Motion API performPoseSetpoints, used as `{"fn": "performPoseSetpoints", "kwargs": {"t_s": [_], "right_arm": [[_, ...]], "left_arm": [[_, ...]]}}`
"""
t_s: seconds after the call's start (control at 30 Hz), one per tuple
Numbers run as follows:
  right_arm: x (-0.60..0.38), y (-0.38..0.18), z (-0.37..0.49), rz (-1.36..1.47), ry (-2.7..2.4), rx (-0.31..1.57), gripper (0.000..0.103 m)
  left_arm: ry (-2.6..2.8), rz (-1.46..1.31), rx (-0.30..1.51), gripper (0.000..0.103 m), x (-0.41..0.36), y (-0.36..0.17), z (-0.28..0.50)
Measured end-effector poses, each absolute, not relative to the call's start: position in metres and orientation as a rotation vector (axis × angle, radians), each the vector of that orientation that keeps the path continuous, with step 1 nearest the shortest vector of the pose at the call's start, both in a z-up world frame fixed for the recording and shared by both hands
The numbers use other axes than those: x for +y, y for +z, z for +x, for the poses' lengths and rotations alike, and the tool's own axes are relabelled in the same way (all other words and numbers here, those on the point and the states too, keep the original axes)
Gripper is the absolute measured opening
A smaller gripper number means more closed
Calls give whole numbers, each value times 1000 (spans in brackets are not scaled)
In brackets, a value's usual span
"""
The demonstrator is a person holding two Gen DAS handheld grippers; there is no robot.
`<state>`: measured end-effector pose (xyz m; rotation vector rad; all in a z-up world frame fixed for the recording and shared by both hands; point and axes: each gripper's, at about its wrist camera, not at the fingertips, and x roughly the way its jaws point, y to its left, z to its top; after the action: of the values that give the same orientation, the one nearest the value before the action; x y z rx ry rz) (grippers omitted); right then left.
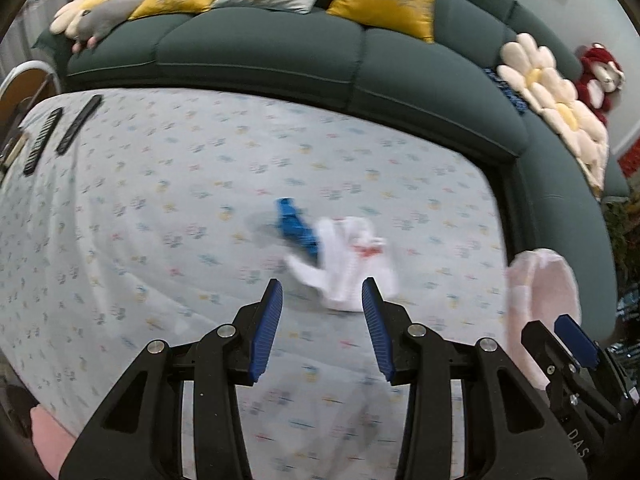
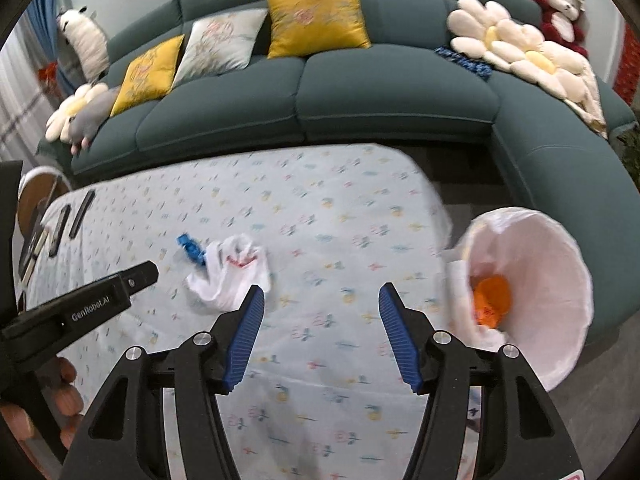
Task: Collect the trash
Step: 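Grasp the blue ribbon with the left tool while the right tool grasps the other white glove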
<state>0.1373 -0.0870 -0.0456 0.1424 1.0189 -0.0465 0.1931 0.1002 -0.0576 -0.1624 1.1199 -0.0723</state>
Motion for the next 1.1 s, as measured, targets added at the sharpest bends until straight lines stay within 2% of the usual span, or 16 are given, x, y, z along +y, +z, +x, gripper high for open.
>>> {"fn": "performPoseSetpoints", "kwargs": {"t_s": [0.27, 0.37, 0.5, 0.57, 0.77, 0.83, 0.87, 0.93, 1.03, 1.1], "right_arm": [[-39, -86, 171, 112, 11, 1111, 58], [-25, -102, 185, 124, 31, 1139, 62], [-7, -127, 202, 125, 42, 1187, 62], [-1, -137, 209, 120, 45, 1203, 62], [4, -163, 231, 120, 21, 1244, 62], [0, -171, 235, 122, 10, 1264, 54], [-3, -175, 235, 120, 6, 1274, 45], [-10, -179, 233, 126, 8, 1277, 33], [-21, -178, 224, 103, -1, 1263, 22], [-31, -178, 215, 101, -23, 1259, 21]], "left_arm": [[3, -172, 1174, 40, 142, -88, 212], [16, -193, 1199, 40, 153, -99, 225], [17, -240, 1224, 40, 160, -111, 242], [19, -244, 1231, 45, 160, -115, 250], [3, -257, 1255, 49, 149, -127, 277], [4, -263, 1263, 54, 144, -131, 283], [3, -269, 1267, 56, 140, -134, 285], [-4, -278, 1285, 56, 132, -141, 290], [0, -290, 1322, 57, 122, -155, 296], [12, -317, 1345, 57, 117, -165, 298]]}}
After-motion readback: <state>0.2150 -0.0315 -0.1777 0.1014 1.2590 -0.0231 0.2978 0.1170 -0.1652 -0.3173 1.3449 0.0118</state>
